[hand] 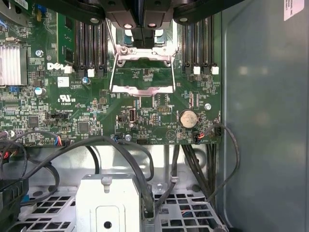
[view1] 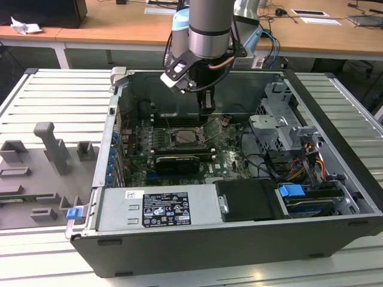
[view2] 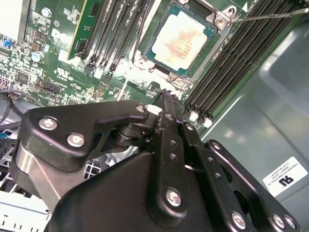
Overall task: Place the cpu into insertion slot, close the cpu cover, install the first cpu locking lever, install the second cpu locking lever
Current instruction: 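Close the cpu cover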
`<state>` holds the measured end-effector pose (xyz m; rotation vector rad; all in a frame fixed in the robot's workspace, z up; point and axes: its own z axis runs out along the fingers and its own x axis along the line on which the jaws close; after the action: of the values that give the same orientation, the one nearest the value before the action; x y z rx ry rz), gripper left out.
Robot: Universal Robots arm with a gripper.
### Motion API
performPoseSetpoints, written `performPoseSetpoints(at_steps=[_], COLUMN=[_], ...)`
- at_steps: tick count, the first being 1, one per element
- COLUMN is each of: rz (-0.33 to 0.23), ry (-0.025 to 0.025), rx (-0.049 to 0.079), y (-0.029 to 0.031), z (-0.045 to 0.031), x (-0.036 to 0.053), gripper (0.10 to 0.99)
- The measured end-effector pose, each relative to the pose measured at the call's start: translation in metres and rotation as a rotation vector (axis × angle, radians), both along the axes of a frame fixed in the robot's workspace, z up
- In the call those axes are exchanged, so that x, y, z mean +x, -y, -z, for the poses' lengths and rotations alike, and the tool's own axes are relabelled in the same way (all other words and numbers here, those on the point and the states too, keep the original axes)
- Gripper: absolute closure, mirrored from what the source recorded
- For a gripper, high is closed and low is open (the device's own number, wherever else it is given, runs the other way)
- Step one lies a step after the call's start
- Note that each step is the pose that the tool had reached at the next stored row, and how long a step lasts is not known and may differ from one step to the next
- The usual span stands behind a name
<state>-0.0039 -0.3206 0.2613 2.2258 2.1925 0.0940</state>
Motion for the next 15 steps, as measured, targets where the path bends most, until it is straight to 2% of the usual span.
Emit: performPoseSetpoints(at_steps=[15], rz=[0.000], ry=[0.0000], rx=[-0.001], y=[-0.0004], z=[0.0000], x=[0.0072], gripper=[0.980])
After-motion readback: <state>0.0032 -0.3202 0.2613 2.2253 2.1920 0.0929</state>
